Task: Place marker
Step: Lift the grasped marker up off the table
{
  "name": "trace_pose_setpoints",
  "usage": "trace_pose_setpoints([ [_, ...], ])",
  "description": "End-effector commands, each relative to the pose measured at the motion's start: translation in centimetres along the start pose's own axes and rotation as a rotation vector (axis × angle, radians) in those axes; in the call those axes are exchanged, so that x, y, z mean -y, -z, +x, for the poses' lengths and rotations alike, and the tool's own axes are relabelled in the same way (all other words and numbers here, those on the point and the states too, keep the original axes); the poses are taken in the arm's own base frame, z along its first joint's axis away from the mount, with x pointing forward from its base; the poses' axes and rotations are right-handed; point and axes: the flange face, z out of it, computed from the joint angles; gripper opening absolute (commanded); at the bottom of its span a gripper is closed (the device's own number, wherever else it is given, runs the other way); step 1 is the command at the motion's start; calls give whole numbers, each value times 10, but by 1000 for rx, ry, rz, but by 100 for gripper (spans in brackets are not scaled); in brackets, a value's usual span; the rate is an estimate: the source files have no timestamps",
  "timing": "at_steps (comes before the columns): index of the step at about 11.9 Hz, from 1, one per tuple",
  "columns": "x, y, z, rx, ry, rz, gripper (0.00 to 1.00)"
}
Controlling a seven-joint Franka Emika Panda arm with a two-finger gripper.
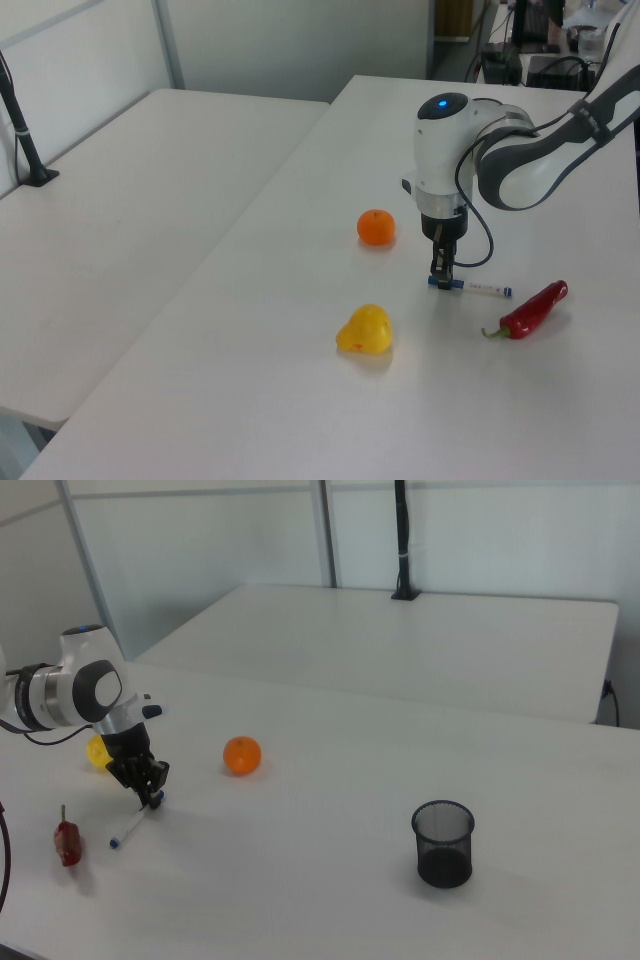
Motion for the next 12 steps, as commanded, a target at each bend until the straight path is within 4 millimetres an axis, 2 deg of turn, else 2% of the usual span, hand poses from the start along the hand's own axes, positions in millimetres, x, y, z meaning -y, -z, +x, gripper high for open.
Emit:
trace_pose_setpoints([
  [1,-2,6,-3,-31,-12,-7,0],
  [3,-9,21,-1,-48,-18,-3,0],
  [6,-34,62,1,-98,-68,20,0],
  [10,-76,128,8,-141,-160,67,0],
  [12,-102,166,3,-147,-177,113,0],
])
